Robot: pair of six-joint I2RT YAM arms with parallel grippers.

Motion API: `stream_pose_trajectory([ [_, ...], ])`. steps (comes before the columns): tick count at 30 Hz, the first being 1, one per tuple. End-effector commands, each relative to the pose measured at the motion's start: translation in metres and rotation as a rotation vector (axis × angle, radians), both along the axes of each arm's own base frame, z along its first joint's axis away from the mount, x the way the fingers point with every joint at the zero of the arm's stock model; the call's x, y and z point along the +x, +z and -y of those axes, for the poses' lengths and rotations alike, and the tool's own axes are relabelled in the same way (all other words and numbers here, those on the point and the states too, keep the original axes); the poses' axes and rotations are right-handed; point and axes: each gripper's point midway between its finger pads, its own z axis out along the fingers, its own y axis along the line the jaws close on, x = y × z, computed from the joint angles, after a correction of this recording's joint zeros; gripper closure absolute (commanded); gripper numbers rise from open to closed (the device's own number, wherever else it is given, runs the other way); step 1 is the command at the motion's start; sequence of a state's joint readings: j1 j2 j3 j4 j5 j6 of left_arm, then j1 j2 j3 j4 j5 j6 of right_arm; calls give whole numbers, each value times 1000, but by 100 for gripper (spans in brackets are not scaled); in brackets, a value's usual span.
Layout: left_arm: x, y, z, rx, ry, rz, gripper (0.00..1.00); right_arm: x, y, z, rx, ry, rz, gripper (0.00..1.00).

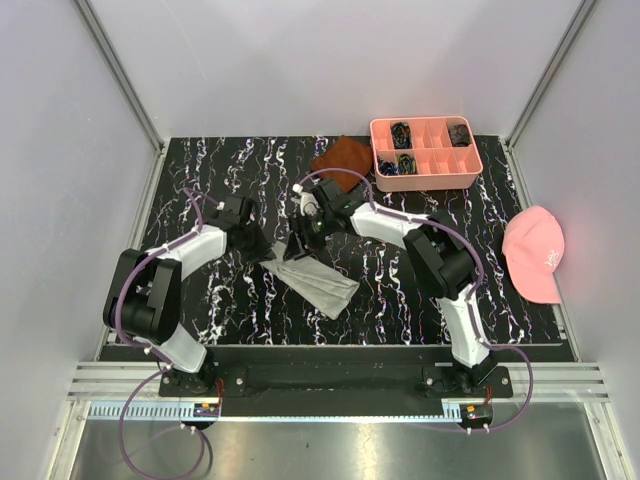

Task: Fold the napkin into a case and place the utensils inside
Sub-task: Grasp the top corner of the smaller rectangle folded napkin from the folded napkin, then smooth out the smaller rectangle-folded napkin at the center of the board.

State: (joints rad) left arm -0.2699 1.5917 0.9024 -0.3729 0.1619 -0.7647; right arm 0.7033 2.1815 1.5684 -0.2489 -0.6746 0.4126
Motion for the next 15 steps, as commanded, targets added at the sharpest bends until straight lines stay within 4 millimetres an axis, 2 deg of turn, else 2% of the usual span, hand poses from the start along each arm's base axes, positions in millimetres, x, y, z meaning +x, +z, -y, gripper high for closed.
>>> stream_pose_trajectory([
  [1, 16, 34, 1, 17, -49, 108, 70, -9, 24, 30, -105, 36, 128, 43],
  [3, 15, 42, 1, 19, -60, 123, 62, -12, 17, 43, -170, 43, 174, 38],
  [4, 12, 51, -1, 17, -58, 138, 56, -16, 19, 49, -200, 49, 185, 33],
  [6, 6, 57, -2, 9, -52, 151, 52, -15, 13, 61, -275, 57, 231, 31],
  [8, -7, 57, -4, -9, -30, 145, 51, -24, 11, 70, -334, 91, 263, 30],
  [10, -23, 49, -2, -39, -31, 124, 58, -27, 13, 76, -378, 99, 304, 29],
  [11, -28, 45, -1, -50, -20, 114, 66, -34, 11, 76, -393, 132, 322, 28],
  [12, -30, 44, 2, -65, -24, 127, 69, -33, 10, 78, -417, 129, 345, 28],
  [13, -41, 33, 4, -68, -31, 98, 72, -37, 9, 81, -440, 143, 351, 28],
  [15, -49, 23, 12, -104, -38, 68, 75, -41, 6, 84, -494, 160, 392, 27],
])
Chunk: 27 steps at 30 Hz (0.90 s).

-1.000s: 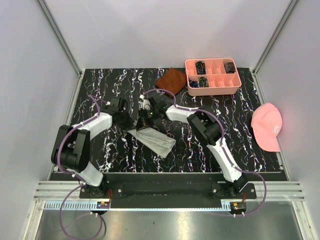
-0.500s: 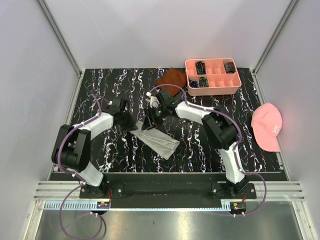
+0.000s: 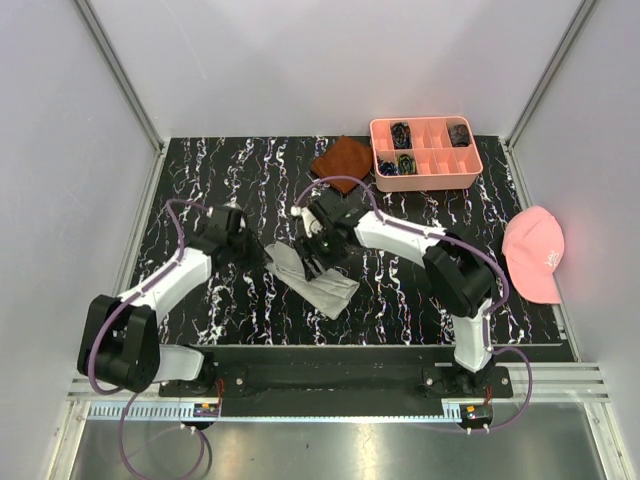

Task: Fold the napkin into a case and place the utensils inside
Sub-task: Smooth out the smaller rectangle-folded napkin at the center of the board.

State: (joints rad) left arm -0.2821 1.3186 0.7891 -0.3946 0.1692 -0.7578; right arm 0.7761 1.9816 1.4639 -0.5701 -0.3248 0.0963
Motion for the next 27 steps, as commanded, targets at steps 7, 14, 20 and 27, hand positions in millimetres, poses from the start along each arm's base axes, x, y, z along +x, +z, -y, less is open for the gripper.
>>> stream_pose_trajectory([
  [7, -39, -36, 60, -138, -105, -98, 84, -13, 2, 21, -233, 98, 176, 30],
  [14, -44, -53, 64, -123, -54, -126, 91, -13, -12, 23, -318, 81, 225, 37],
  [20, -48, -60, 62, -140, -20, -139, 93, -17, -10, 17, -317, 94, 250, 40],
  [27, -51, -68, 63, -151, -7, -158, 95, -19, -23, 18, -360, 60, 252, 39],
])
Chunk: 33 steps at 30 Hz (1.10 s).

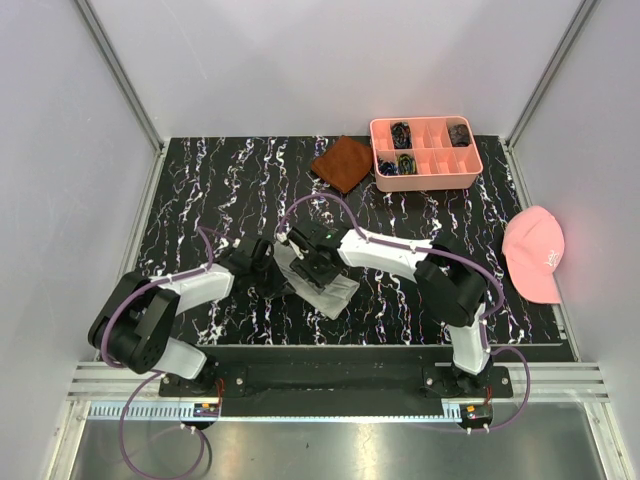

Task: Fold the napkin into a case and place the utensils inside
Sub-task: Smooth out the smaller rectangle-folded napkin at the center of the board.

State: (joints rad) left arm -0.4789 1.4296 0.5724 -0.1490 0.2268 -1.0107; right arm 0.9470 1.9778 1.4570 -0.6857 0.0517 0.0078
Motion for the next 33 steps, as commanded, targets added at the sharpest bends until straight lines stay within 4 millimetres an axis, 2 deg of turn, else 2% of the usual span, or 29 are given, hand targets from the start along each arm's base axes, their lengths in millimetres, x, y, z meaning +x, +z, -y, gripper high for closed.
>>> stream_pose_trajectory([
  [1, 8, 0, 5, -25, 21, 30, 95, 6, -6, 0, -33, -36, 45, 39],
  [4, 8, -1, 4, -24, 27, 30, 96, 8, -4, -2, -35, -42, 61, 44],
  [5, 8, -1, 4, -26, 27, 30, 96, 8, -3, -2, -32, -42, 63, 51],
  [8, 8, -1, 5, -34, 28, 32, 96, 9, 1, -5, -22, -44, 68, 63],
  [9, 8, -1, 5, -34, 28, 32, 96, 9, 4, -5, -16, -51, 71, 71],
  [11, 8, -1, 5, -32, 29, 31, 96, 8, 11, -7, 0, -51, 73, 76],
  [12, 9, -1, 5, -34, 28, 32, 97, 9, 15, -8, 9, -58, 74, 82],
  [16, 9, -1, 6, -40, 30, 33, 97, -2, 23, -18, 51, -38, 5, 94],
  [24, 8, 3, 7, -46, 33, 49, 98, -28, 35, -44, 155, -27, -169, 95],
  [27, 6, 4, 8, -47, 29, 49, 98, -37, 28, -49, 166, -26, -227, 95],
  [33, 4, 3, 5, -36, 35, 56, 99, -46, -4, -43, 144, -57, -284, 95],
])
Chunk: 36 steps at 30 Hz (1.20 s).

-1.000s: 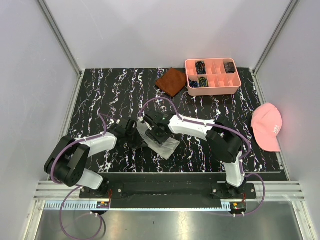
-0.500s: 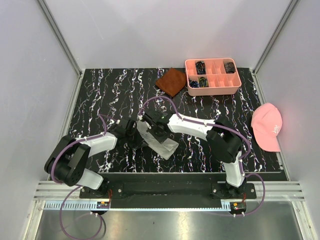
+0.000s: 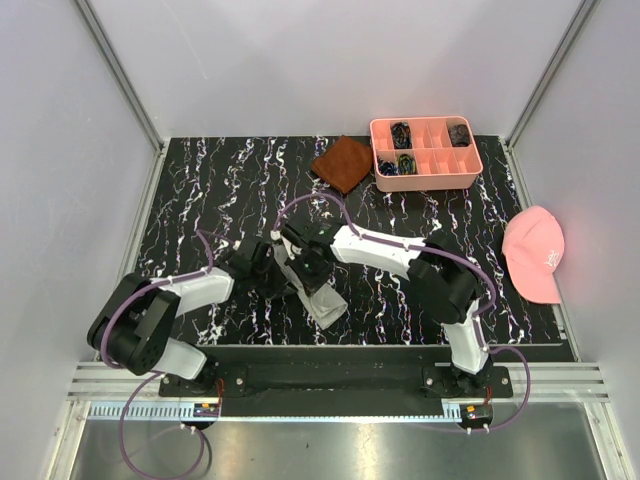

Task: Fold the napkin into a case and place the utensils inside
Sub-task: Smooth out the smaller rectangle-folded napkin at the center of the board.

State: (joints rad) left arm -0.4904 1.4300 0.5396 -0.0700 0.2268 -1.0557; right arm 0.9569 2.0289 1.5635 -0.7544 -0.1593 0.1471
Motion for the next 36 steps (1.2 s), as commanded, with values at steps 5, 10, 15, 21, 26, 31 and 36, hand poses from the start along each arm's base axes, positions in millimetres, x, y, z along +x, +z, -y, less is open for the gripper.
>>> stream_pose_trajectory([
  [5, 6, 14, -8, 36, 16, 75, 99, -19, -38, -3, 33, -48, -97, 93],
  [10, 29, 47, -31, 17, 56, 132, 90, -23, -52, -2, 58, -78, -126, 91],
  [15, 56, 75, -24, -70, 29, 156, 82, -22, -52, -1, 90, -93, -125, 91],
  [21, 65, 64, 1, -143, -17, 103, 87, -20, -51, 2, 100, -106, -129, 90],
  [26, 56, 52, 11, -145, -45, 85, 87, -17, -48, 1, 115, -111, -132, 89],
  [31, 42, 2, -15, 5, -27, -19, 90, -18, -28, 1, 151, -108, -123, 77],
  [36, 38, -28, -47, 116, -2, -75, 94, -30, -8, 8, 204, -120, -170, 57],
])
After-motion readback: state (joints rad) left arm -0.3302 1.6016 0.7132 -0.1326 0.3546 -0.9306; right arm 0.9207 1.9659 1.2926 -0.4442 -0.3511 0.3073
